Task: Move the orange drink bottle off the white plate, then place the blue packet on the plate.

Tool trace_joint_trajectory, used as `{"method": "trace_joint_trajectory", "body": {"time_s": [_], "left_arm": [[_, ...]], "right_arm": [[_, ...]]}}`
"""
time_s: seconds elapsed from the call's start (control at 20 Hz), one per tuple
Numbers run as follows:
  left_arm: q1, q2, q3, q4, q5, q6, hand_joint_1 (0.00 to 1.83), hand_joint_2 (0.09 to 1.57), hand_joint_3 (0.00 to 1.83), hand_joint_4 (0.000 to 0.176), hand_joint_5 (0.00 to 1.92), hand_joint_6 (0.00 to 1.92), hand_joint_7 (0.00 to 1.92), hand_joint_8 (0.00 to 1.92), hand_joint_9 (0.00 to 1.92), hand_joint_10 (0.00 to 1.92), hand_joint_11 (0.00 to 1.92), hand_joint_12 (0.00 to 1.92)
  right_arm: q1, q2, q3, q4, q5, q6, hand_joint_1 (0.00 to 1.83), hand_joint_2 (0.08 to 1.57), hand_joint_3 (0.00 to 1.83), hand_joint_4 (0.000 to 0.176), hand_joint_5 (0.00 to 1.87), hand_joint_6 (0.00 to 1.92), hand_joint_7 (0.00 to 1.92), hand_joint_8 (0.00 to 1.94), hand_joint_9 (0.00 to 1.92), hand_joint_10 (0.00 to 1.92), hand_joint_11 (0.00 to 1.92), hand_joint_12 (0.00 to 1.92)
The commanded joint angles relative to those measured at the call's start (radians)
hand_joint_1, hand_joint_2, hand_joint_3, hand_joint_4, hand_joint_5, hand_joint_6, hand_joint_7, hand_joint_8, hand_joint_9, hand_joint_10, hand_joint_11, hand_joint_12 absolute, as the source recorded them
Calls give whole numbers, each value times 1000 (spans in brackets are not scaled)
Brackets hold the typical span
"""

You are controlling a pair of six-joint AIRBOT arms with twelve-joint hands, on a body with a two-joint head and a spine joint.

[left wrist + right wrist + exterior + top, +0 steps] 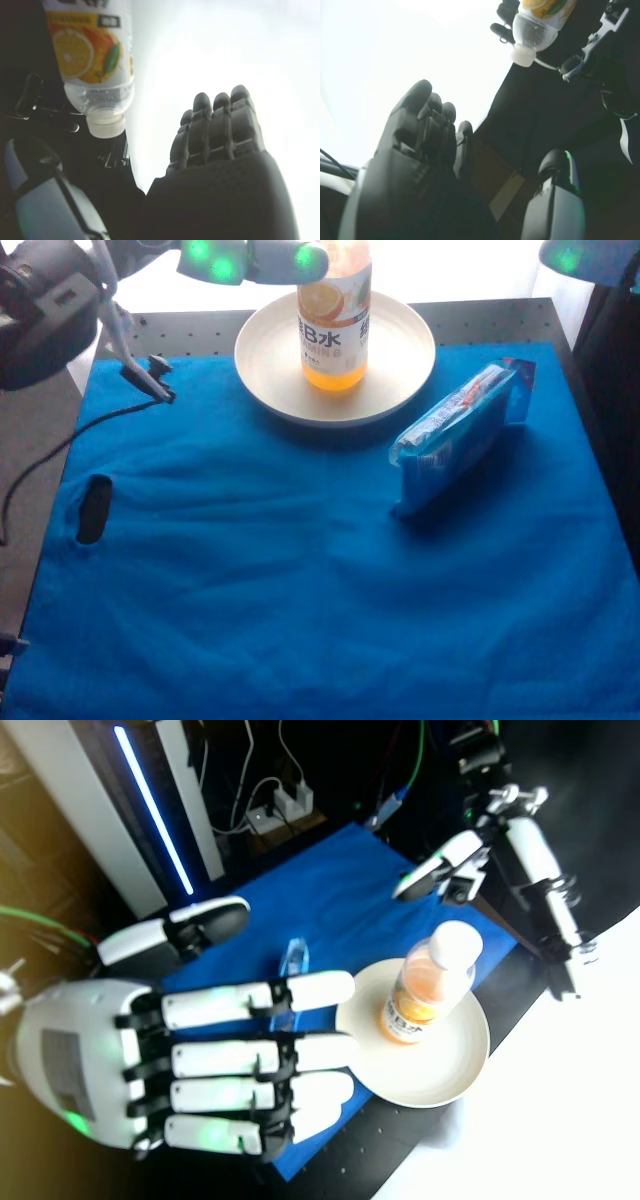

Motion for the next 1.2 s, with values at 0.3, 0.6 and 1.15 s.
{"method": "trace_joint_trajectory", "body": {"time_s": [0.3, 0.6, 1.15], "left_arm": [[1, -42, 33, -29, -123, -29, 621, 610, 12, 37, 3, 0, 155, 0, 6, 0, 0, 0], [1, -67, 52, -20, -117, -46, 671, 583, 3, 47, 13, 4, 175, 8, 20, 0, 6, 5], [5, -88, 60, 2, -119, -67, 669, 582, 0, 43, 104, 7, 271, 0, 141, 3, 12, 9]], "right_arm": [[22, -14, -7, 26, 122, 8, 692, 789, 1, 114, 317, 0, 347, 0, 317, 0, 159, 585], [45, -14, -15, 6, 122, 8, 689, 784, 2, 87, 311, 1, 344, 4, 304, 5, 155, 569], [53, -17, -21, 2, 125, 8, 708, 793, 4, 40, 362, 4, 332, 1, 291, 3, 168, 464]]}}
